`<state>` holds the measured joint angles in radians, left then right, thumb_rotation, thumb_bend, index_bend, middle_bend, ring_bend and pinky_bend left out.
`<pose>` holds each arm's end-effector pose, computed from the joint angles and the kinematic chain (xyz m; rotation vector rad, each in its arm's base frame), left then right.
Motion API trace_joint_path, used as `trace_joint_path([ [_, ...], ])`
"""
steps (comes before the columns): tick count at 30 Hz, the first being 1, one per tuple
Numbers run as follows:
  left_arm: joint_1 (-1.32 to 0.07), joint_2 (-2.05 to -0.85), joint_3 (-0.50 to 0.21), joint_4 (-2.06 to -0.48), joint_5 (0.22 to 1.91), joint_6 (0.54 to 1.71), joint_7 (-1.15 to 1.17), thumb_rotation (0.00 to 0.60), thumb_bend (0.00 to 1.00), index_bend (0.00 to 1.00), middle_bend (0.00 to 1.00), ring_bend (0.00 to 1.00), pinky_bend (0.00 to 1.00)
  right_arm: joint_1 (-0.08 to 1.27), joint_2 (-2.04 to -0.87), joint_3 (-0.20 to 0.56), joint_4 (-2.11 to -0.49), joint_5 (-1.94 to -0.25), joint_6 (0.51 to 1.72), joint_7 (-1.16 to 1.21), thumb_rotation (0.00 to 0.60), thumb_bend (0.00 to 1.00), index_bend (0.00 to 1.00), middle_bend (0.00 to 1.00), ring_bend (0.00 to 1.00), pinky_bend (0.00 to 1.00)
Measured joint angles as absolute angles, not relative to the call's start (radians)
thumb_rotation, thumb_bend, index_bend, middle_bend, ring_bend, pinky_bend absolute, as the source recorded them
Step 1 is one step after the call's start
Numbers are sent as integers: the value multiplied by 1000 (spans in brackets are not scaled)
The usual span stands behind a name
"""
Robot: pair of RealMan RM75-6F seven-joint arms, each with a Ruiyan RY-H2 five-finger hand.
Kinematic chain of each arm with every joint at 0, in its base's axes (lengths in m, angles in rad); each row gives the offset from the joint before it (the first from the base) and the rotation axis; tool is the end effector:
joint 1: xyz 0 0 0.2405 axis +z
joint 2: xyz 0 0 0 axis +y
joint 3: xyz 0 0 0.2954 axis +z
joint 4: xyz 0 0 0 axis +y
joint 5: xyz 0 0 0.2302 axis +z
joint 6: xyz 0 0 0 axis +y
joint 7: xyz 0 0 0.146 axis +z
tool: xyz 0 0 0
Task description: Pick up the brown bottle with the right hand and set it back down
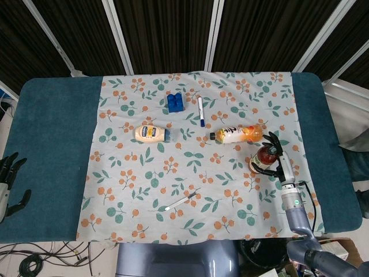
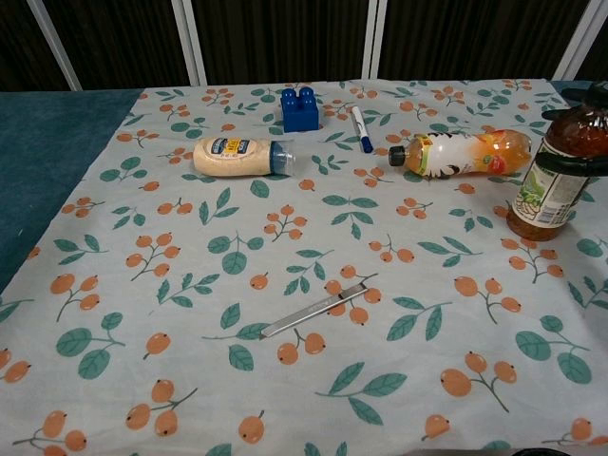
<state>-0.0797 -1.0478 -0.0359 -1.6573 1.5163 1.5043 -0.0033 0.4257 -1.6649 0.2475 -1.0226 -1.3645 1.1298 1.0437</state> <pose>-0.3484 0.1823 0.1786 -1.3992 -0.8771 -0.8996 -0.3346 -0.3526 0.0004 0.8911 -1.7521 1.6516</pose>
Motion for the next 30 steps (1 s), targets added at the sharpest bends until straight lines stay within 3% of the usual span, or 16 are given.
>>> trace_joint_path([
  [30, -80, -1045, -37, -1661, 1512, 1500, -2, 600, 394, 119, 7, 12, 67, 433, -1677, 251, -1006, -1348, 1112, 1037, 600, 110, 0, 113, 174, 166],
])
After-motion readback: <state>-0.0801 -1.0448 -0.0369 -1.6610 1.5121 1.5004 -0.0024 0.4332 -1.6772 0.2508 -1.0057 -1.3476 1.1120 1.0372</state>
